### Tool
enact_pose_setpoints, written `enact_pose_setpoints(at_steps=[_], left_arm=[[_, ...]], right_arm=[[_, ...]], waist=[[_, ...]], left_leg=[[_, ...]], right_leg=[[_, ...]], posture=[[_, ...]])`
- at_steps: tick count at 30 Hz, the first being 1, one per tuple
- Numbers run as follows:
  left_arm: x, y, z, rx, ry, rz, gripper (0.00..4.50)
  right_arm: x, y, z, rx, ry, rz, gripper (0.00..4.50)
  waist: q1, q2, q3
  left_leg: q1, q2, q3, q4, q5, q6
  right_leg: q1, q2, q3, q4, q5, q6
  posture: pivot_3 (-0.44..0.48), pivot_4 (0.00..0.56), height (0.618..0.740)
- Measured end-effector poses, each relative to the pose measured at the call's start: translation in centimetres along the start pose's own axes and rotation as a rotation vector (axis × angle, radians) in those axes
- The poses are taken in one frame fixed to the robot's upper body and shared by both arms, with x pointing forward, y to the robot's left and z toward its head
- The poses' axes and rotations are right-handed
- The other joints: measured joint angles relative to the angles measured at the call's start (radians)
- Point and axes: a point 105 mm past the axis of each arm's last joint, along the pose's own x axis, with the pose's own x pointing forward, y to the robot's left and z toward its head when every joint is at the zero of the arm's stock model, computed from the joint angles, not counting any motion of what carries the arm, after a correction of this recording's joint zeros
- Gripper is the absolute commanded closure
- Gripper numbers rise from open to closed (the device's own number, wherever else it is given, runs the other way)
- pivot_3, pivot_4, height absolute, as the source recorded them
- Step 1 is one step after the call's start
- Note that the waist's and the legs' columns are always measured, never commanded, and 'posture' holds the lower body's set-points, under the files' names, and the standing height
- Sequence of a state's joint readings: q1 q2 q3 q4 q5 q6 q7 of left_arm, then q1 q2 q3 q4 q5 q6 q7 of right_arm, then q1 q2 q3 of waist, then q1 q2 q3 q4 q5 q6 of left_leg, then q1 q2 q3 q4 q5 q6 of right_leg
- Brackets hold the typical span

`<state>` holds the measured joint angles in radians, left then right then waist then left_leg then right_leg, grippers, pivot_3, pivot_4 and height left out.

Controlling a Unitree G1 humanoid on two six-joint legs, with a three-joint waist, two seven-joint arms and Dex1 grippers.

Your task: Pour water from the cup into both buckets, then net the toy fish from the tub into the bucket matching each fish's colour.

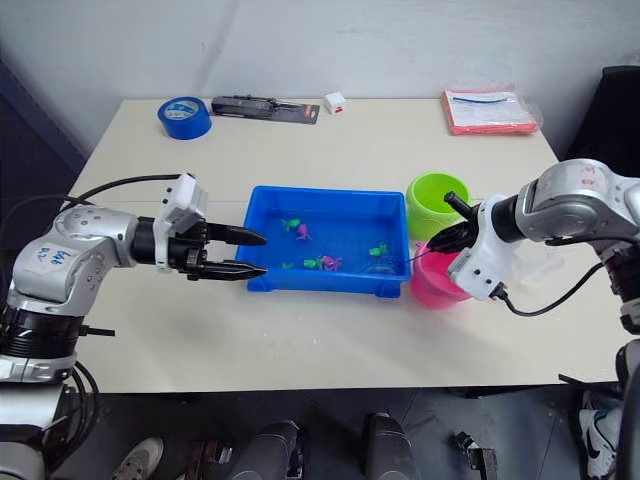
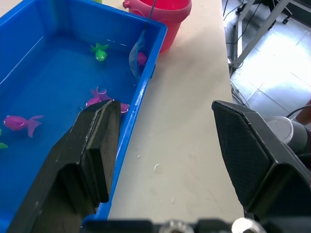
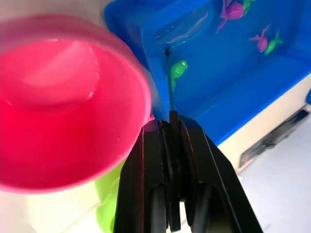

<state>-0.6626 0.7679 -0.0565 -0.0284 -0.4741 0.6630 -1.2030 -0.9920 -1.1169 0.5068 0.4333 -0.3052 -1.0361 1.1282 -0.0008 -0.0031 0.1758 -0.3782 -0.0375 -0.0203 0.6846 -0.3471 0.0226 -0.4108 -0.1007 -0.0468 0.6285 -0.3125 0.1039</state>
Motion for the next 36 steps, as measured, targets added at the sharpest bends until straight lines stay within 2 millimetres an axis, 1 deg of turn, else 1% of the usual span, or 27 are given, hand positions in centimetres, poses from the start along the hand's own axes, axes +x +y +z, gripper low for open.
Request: enact_pose_setpoints(at_steps=[2,5,10,14,22,28,32,36], left_arm=[[0.1,0.0,0.0,-0.001,-0.003,0.001,1.24],[0.1,0.1,0.0,-0.001,-0.003,0.008,1.24],[0.0,0.2,0.0,-0.002,-0.006,0.016,1.24],[-0.1,0.2,0.0,-0.002,-0.006,0.023,1.24],[-0.3,0.3,0.0,-0.004,-0.007,0.033,1.24],[-0.5,0.3,-0.1,-0.003,0.002,0.039,1.24],[-0.8,0.4,-0.1,-0.003,0.009,0.045,1.24],[-1.0,0.3,-0.2,-0.003,0.017,0.042,1.24]], right_arm=[[0.1,0.3,0.3,0.088,-0.021,0.017,3.7],[0.1,0.1,0.5,0.207,-0.041,0.039,3.7],[-0.2,-0.9,0.7,0.416,-0.092,0.045,3.7],[0.1,-1.4,0.9,0.574,-0.151,0.012,3.7],[0.3,-0.2,0.6,0.85,-0.19,0.007,3.7],[1.0,0.1,0.4,1.055,-0.231,-0.004,3.7],[0.9,0.3,0.1,1.189,-0.267,-0.032,3.7],[0.7,0.7,0.4,1.317,-0.316,-0.041,3.7]], waist=[[-0.001,0.0,0.0],[-0.002,0.0,0.0],[0.0,0.0,0.0],[0.001,0.0,0.0],[0.0,0.0,0.0],[0.0,0.0,0.0],[0.001,0.0,0.0],[0.001,0.0,0.0]], left_leg=[[0.0,0.0,0.0,0.0,0.0,0.0],[0.0,0.001,0.0,0.0,0.0,0.0],[0.0,0.001,0.0,0.0,0.0,0.0],[0.0,0.0,0.0,0.0,0.0,0.0],[0.0,0.0,0.0,0.0,0.0,0.0],[0.0,0.0,0.0,0.0,0.0,0.0],[0.0,0.0,0.0,0.0,0.0,0.0],[0.0,0.0,0.0,0.0,0.0,0.0]], right_leg=[[0.001,0.0,0.0,0.0,0.0,0.0],[0.0,0.0,0.0,0.0,0.0,0.0],[0.0,-0.001,0.0,0.0,0.0,0.0],[0.0,-0.001,0.0,0.0,0.0,0.0],[0.0,-0.001,-0.001,0.0,0.0,0.0],[0.0,-0.001,-0.001,0.0,0.0,0.0],[0.0,-0.001,-0.001,0.001,0.0,0.0],[0.0,-0.001,-0.001,0.001,0.0,0.0]], posture=[[0.0,0.15,0.737],[0.0,0.15,0.737],[0.0,0.15,0.737],[0.0,0.15,0.737],[0.0,0.15,0.737],[0.0,0.15,0.737],[0.0,0.15,0.737],[0.0,0.15,0.737]])
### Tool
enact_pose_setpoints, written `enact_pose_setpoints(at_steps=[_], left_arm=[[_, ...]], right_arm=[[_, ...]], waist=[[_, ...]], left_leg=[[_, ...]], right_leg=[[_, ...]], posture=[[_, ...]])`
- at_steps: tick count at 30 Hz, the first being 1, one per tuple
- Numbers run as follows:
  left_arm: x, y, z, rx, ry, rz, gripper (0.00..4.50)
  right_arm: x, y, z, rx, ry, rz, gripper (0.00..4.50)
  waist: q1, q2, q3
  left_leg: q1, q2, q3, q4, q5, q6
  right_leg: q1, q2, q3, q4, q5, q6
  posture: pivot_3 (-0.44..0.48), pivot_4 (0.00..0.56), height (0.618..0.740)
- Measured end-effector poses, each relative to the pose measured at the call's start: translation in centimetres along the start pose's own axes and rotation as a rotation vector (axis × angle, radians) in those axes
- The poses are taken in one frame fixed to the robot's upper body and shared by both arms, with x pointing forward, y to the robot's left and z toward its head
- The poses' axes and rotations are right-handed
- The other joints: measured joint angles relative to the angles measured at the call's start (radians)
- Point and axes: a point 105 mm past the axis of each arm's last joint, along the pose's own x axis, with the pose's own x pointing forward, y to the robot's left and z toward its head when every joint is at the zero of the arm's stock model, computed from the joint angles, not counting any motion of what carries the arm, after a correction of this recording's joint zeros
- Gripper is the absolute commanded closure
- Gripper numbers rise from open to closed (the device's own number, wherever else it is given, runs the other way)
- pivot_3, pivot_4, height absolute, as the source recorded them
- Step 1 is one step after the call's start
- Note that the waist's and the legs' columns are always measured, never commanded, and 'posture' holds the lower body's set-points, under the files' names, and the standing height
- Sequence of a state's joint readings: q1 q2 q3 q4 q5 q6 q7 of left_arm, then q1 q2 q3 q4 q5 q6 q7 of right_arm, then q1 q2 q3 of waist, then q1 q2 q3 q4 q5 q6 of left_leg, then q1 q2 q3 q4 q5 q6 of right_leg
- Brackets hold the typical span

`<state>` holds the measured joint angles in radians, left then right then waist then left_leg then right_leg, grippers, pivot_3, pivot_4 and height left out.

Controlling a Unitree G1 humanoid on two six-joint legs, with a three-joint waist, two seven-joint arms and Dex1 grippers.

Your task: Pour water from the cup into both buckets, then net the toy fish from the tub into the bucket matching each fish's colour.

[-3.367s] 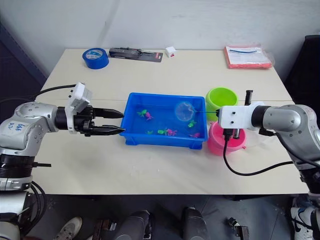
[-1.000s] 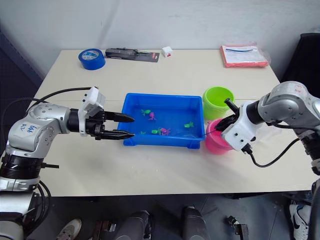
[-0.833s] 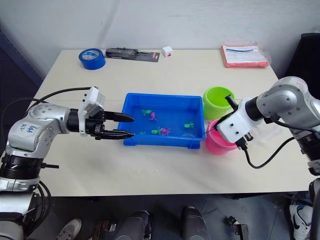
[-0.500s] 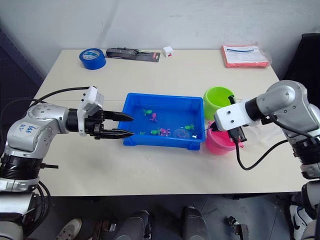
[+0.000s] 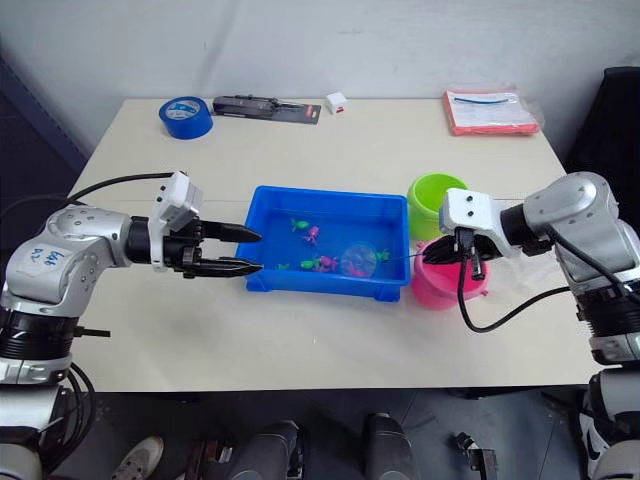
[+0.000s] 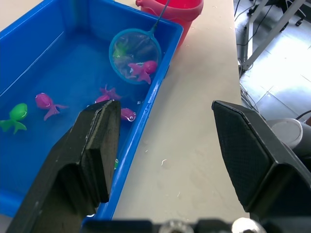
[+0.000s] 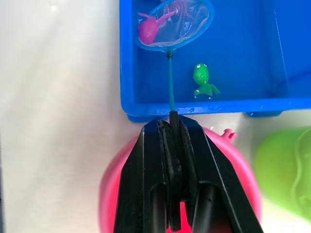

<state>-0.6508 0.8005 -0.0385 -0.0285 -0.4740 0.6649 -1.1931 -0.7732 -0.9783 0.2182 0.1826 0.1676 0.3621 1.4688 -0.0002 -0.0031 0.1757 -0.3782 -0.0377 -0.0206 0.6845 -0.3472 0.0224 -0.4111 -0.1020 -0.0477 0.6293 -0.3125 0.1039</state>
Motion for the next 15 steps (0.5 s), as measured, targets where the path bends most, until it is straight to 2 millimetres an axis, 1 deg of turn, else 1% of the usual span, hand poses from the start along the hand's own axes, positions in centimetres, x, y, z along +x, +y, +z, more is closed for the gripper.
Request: enact_pose_setpoints(at_steps=[6,9,12,15], left_arm=[[-0.06,-0.03,0.1,0.002,0.0,-0.008,1.24],[-0.07,-0.18,0.12,0.005,-0.001,-0.023,1.24],[-0.08,-0.25,0.21,0.02,-0.006,-0.032,1.24],[-0.07,-0.31,0.57,0.077,-0.025,-0.042,1.24]], right_arm=[[0.04,0.08,0.02,0.155,-0.031,-0.012,3.7],[0.02,0.15,-0.11,0.266,-0.055,-0.013,3.7],[0.0,0.37,0.16,0.31,-0.078,-0.019,3.7],[-0.38,0.45,0.67,0.347,-0.12,-0.049,3.7]], waist=[[-0.001,0.0,0.0],[0.001,0.0,0.0],[0.001,0.0,0.0],[0.001,0.0,0.0]], left_leg=[[0.0,0.0,0.0,0.0,0.0,0.0],[0.0,0.0,0.0,0.0,0.0,0.0],[0.0,0.0,0.0,0.0,0.0,0.0],[0.0,0.0,0.0,0.0,0.0,0.0]], right_leg=[[0.0,0.0,0.0,0.0,0.0,0.0],[0.0,0.0,0.0,0.0,0.0,0.0],[0.0,-0.001,0.0,0.0,0.0,0.0],[0.0,-0.001,0.0,0.0,0.0,0.0]], posture=[[0.0,0.15,0.737],[0.0,0.15,0.737],[0.0,0.15,0.737],[0.0,0.15,0.737]])
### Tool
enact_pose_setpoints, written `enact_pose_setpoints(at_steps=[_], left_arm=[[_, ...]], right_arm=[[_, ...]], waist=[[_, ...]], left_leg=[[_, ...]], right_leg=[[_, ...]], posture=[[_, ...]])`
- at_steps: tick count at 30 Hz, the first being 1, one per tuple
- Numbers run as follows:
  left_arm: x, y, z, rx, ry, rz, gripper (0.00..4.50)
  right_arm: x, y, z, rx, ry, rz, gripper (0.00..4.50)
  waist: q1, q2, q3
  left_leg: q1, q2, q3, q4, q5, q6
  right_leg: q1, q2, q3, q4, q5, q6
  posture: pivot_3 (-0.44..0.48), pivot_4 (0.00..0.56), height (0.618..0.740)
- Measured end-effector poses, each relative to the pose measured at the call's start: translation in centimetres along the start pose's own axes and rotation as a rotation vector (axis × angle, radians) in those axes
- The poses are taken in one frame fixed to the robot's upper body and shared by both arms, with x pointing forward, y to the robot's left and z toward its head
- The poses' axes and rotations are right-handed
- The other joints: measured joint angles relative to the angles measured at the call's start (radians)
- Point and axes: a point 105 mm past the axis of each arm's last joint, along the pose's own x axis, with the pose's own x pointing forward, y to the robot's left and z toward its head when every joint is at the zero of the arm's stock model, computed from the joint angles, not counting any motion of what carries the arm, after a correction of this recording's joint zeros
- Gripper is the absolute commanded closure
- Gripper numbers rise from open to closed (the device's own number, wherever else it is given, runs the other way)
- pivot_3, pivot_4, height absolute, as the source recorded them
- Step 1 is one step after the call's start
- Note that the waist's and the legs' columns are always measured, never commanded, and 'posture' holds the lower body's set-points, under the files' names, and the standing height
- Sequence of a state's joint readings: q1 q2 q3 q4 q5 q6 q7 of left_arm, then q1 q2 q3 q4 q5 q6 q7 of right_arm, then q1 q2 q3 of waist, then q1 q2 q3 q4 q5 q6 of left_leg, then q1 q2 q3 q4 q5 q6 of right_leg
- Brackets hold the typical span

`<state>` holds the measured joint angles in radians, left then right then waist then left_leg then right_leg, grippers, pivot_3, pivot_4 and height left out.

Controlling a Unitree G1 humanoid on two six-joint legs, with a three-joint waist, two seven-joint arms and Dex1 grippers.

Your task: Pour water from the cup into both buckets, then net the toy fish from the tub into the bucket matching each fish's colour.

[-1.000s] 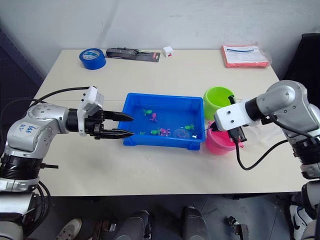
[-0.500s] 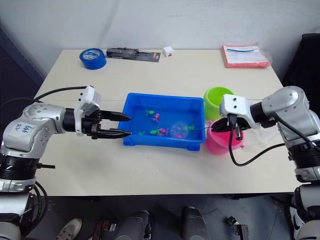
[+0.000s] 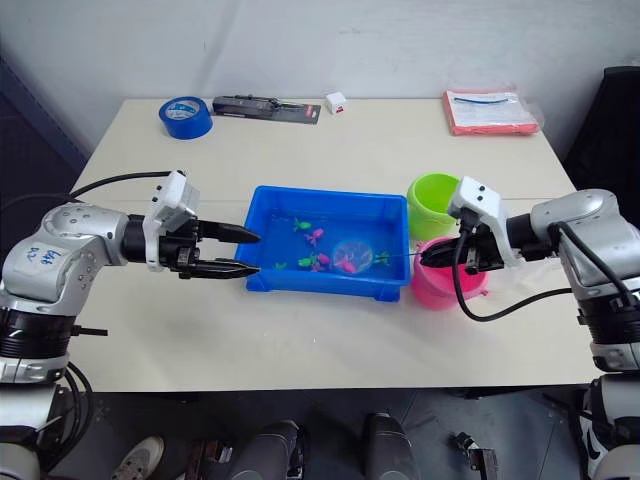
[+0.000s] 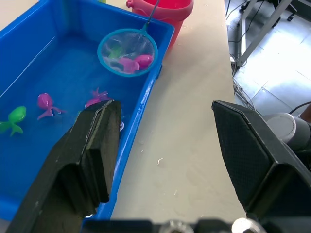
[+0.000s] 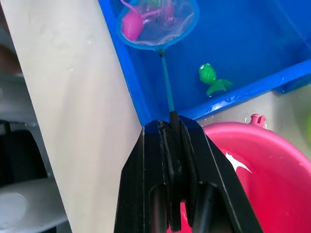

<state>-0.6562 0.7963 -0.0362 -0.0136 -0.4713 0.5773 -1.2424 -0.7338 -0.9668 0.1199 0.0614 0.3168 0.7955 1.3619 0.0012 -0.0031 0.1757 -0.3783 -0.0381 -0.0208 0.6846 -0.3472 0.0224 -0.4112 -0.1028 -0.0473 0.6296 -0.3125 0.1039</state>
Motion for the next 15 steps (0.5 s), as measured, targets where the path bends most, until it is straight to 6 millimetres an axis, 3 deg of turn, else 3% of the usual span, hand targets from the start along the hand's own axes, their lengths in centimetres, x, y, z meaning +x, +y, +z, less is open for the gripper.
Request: enact_pose_setpoints(at_steps=[9,15], left_arm=[[0.7,0.4,0.0,-0.009,-0.042,-0.02,1.24],[1.5,0.8,1.1,-0.001,-0.081,-0.046,1.24]], right_arm=[[-1.5,0.3,0.4,0.054,-0.092,-0.135,3.7],[-4.8,1.1,-0.6,0.092,-0.11,-0.266,3.7]], waist=[[0.008,0.0,0.0],[0.026,0.0,0.0]], left_leg=[[0.0,-0.001,0.0,0.0,0.0,0.0],[0.0,-0.001,0.001,0.002,0.0,0.0]], right_leg=[[0.0,0.0,0.0,0.0,0.0,0.0],[0.0,0.0,0.0,0.002,0.0,0.0]], posture=[[0.0,0.15,0.737],[0.0,0.15,0.737]])
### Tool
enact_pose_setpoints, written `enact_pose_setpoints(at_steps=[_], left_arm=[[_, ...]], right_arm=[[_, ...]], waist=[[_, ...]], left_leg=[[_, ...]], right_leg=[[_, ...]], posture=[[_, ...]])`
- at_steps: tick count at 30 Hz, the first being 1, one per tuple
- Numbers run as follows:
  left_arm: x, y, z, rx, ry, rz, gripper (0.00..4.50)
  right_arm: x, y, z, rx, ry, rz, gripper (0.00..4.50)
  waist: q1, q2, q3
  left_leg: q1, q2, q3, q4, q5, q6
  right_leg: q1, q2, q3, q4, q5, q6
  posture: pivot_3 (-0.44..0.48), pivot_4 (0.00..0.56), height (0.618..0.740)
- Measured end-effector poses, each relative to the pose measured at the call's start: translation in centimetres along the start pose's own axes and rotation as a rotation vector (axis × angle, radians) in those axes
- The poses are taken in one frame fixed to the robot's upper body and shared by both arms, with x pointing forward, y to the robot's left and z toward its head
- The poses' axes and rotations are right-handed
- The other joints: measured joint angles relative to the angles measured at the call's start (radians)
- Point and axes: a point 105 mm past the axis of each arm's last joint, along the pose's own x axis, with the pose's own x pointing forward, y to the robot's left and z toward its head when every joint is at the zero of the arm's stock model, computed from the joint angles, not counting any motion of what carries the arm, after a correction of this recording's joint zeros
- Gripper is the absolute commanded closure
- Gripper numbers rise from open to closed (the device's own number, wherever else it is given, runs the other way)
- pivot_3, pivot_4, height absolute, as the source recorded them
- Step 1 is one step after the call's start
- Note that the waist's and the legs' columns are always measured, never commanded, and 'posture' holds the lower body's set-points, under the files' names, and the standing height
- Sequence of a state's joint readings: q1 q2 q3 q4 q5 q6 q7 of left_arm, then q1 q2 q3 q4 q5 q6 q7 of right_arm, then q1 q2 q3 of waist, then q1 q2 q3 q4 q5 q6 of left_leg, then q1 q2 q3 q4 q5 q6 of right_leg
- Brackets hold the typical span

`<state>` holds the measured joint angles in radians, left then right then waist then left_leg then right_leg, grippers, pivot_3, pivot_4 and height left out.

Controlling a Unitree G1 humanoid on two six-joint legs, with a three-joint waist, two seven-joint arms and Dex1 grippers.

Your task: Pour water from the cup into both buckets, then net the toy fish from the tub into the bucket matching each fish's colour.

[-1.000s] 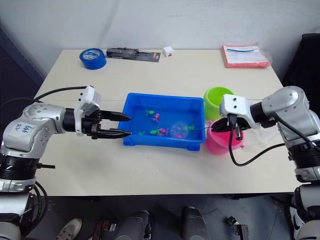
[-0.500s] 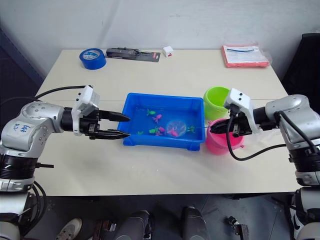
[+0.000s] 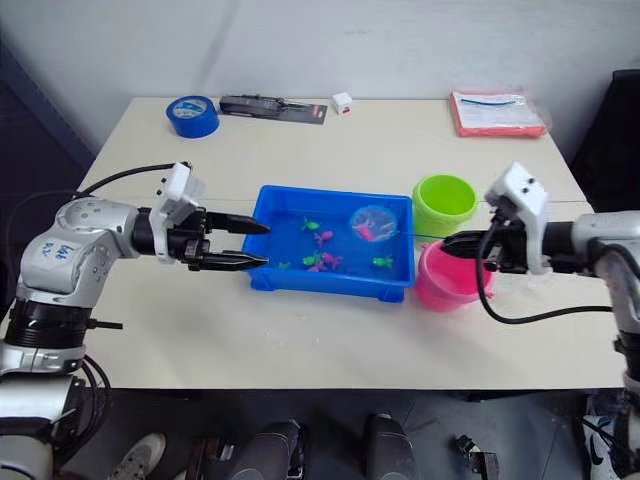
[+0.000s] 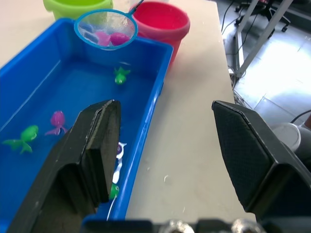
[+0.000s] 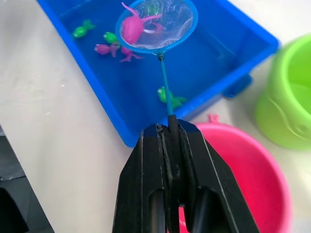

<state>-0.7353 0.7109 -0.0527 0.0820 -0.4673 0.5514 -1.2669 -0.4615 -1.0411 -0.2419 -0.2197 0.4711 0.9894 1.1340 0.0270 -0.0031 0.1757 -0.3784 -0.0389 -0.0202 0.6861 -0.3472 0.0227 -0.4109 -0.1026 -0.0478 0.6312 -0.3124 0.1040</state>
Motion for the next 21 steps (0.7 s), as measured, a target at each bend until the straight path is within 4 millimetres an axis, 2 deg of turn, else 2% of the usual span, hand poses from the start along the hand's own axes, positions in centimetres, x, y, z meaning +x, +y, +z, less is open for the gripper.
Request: enact_pose_setpoints(at_steps=[1,12,16,21], left_arm=[[0.4,0.2,0.3,0.006,-0.015,-0.015,1.24],[2.1,1.7,0.1,0.027,-0.033,-0.057,1.24],[2.4,1.8,-0.3,0.029,-0.02,-0.077,1.24],[2.7,2.1,-0.4,0.036,-0.014,-0.083,1.24]], right_arm=[[-1.4,0.4,-0.7,0.01,0.009,-0.038,3.7],[-6.4,2.2,-3.9,0.07,0.04,-0.265,3.7],[-7.1,2.9,-5.0,0.046,0.081,-0.321,3.7],[-7.5,3.0,-5.8,-0.103,0.104,-0.484,3.7]], waist=[[0.006,0.0,0.0],[0.0,0.0,0.0],[0.0,0.0,0.0],[0.001,0.0,0.0]], left_leg=[[0.0,0.0,-0.001,0.0,0.0,0.0],[0.002,-0.001,0.002,-0.001,0.0,0.001],[0.002,-0.001,0.002,0.0,0.0,0.001],[0.002,-0.002,0.003,-0.001,0.0,0.001]], right_leg=[[0.0,0.001,0.0,0.0,0.0,0.0],[0.0,0.004,0.0,0.004,0.0,0.001],[0.0,0.004,0.001,0.005,0.0,0.001],[0.0,0.004,0.002,0.005,0.0,0.001]], posture=[[0.0,0.15,0.737],[0.0,0.15,0.737],[0.0,0.15,0.737],[0.0,0.15,0.737]])
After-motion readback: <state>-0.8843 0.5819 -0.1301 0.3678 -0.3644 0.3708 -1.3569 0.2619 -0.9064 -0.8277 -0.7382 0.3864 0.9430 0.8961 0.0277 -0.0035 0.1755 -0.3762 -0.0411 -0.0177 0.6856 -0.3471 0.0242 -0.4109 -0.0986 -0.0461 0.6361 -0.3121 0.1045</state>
